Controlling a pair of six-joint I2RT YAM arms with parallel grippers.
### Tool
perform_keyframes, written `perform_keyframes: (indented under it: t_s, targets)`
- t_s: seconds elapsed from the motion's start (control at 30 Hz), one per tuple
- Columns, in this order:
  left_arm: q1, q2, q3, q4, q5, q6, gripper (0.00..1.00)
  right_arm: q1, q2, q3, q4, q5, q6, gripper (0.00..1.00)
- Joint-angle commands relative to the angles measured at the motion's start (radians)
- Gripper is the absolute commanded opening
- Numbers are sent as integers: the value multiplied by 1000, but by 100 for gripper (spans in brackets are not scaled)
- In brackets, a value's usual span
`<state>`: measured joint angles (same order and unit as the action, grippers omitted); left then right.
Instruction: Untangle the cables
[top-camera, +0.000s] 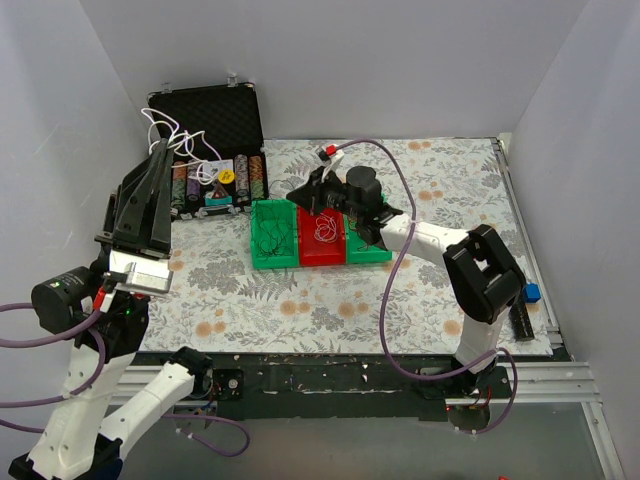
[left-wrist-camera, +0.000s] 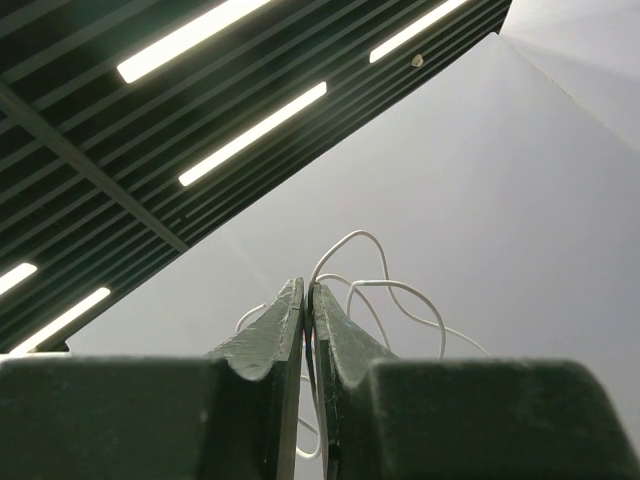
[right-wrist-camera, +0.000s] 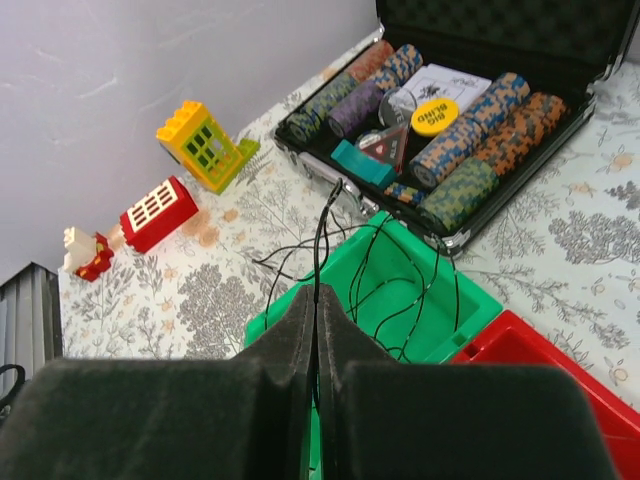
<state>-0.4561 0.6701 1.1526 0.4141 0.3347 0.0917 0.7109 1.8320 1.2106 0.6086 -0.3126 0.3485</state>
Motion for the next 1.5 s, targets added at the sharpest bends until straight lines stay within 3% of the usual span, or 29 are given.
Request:
perform_keyframes:
  t_s: [0.0,0.63,0.87,1.17,1.47]
  targets:
    - [13,-3,2,-14,6,-17,7,-18,-50,-16,152,-42,76,1]
    - [19,-4,1,-28,13,-24,8,-11,-94,0,13,49,3,1]
    - [19,-4,-7,-28,21,-27,8,61,16,174,-130,35,-34,1]
    - [19,-17,-1,-57,12,-15,8,113,164,268,-130,21,15,1]
    - [19,-21,-4,-69,15,-7,9,111,207,283,-257,226,10,1]
